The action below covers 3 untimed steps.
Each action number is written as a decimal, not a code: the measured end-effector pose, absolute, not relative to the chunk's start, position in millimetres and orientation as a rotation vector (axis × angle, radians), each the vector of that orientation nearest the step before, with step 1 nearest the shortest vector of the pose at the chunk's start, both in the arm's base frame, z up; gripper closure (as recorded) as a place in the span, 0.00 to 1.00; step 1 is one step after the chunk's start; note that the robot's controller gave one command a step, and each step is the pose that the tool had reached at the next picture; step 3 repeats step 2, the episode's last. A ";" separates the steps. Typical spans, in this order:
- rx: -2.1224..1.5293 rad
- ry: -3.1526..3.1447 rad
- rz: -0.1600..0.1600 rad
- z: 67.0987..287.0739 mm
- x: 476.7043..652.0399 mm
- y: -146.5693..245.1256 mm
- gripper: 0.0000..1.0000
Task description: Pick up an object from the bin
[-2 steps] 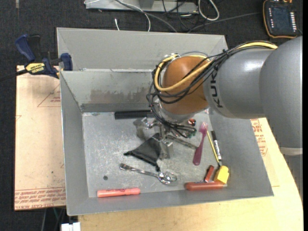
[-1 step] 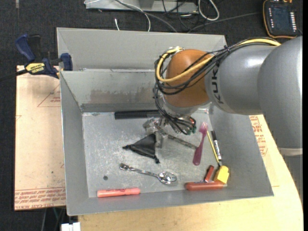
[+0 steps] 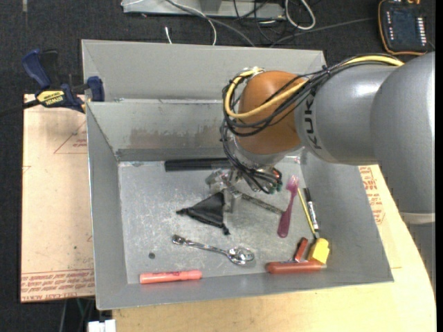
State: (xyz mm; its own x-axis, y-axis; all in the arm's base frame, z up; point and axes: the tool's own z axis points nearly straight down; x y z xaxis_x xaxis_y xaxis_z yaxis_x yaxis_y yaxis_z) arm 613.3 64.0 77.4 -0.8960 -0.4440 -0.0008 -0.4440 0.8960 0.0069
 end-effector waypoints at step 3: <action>0.716 -3.060 -0.011 123.5 613.5 64.7 1.00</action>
Offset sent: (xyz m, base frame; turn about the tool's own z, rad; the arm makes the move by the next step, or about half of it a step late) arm -0.0017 0.0002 0.0166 0.0002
